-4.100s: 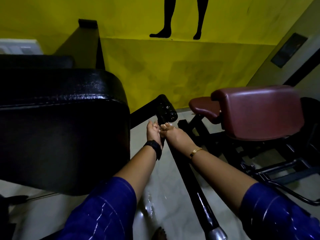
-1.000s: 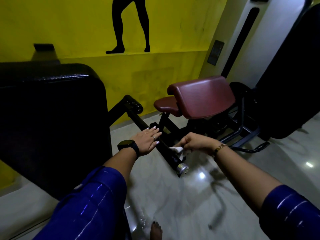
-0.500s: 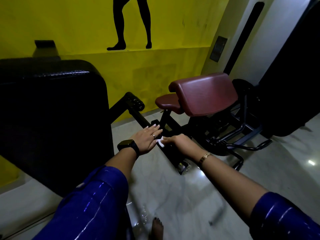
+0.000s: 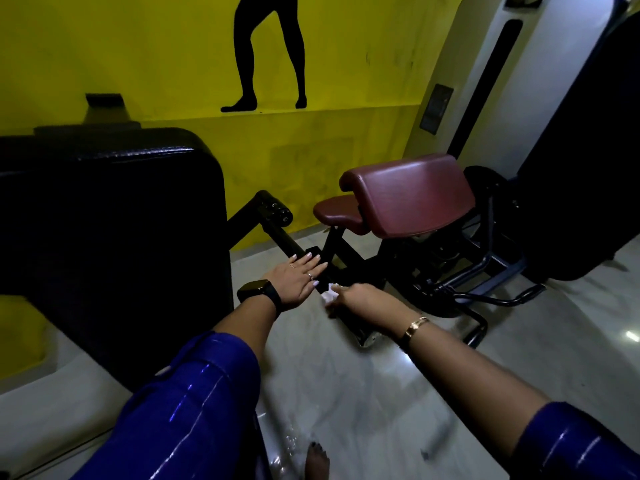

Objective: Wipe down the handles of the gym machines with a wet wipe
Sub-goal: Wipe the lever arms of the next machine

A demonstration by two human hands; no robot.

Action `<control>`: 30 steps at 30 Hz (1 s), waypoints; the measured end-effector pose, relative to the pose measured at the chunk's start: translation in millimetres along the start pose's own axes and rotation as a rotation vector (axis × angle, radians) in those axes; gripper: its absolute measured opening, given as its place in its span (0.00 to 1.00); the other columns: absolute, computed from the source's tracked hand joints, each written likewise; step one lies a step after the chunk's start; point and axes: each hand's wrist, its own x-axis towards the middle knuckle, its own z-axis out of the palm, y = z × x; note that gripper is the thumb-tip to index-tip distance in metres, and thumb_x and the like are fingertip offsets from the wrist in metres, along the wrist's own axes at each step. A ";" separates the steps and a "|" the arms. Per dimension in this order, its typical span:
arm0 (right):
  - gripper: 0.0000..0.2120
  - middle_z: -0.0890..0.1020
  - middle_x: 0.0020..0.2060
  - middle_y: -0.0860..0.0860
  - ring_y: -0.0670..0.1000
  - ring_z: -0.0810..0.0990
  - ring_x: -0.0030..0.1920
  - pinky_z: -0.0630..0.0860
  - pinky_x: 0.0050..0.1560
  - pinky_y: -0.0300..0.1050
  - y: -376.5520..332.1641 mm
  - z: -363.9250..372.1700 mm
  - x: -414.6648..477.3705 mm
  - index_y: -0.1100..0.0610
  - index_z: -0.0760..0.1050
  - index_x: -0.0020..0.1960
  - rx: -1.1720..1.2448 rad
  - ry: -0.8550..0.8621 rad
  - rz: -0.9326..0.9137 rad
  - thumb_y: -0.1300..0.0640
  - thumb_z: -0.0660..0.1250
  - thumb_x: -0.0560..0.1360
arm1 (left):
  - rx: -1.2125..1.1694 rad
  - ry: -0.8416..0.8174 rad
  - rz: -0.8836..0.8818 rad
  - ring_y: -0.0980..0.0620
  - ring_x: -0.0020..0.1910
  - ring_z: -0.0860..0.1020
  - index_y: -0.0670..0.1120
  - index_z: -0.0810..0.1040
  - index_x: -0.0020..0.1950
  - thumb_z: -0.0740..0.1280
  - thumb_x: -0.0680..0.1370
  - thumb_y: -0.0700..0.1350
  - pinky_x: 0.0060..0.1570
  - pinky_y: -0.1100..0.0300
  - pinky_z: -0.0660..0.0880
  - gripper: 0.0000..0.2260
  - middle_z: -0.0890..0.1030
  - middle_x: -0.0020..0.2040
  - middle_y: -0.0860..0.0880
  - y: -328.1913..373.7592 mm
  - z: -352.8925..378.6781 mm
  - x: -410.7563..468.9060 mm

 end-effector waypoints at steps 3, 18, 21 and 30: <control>0.18 0.75 0.66 0.56 0.58 0.76 0.61 0.68 0.54 0.44 3.4 -14.8 -26.6 0.57 0.71 0.69 0.012 -0.053 -0.072 0.53 0.58 0.82 | 0.001 -0.009 -0.001 0.49 0.79 0.45 0.48 0.44 0.80 0.41 0.84 0.54 0.76 0.54 0.44 0.25 0.47 0.80 0.47 5.3 2.7 -9.7; 0.19 0.81 0.44 0.61 0.56 0.80 0.39 0.79 0.30 0.40 -32.6 65.0 -68.8 0.70 0.76 0.58 2.051 0.413 0.841 0.78 0.53 0.74 | -0.083 0.136 0.244 0.52 0.79 0.45 0.51 0.44 0.80 0.29 0.73 0.61 0.76 0.53 0.43 0.36 0.48 0.80 0.52 93.5 9.6 -44.0; 0.20 0.79 0.50 0.65 0.62 0.80 0.47 0.79 0.25 0.43 -42.4 53.0 -78.3 0.69 0.73 0.57 2.173 0.472 0.938 0.78 0.47 0.75 | -0.066 0.105 0.234 0.53 0.79 0.45 0.51 0.46 0.80 0.33 0.78 0.60 0.76 0.53 0.42 0.32 0.48 0.80 0.52 97.8 5.2 -52.7; 0.17 0.79 0.37 0.63 0.57 0.80 0.31 0.75 0.29 0.41 -33.8 3.9 -98.1 0.71 0.75 0.47 2.076 0.526 0.783 0.75 0.49 0.68 | -1.246 0.136 -0.361 0.42 0.64 0.75 0.41 0.79 0.64 0.53 0.82 0.62 0.64 0.53 0.68 0.29 0.79 0.63 0.38 132.1 -42.2 -53.6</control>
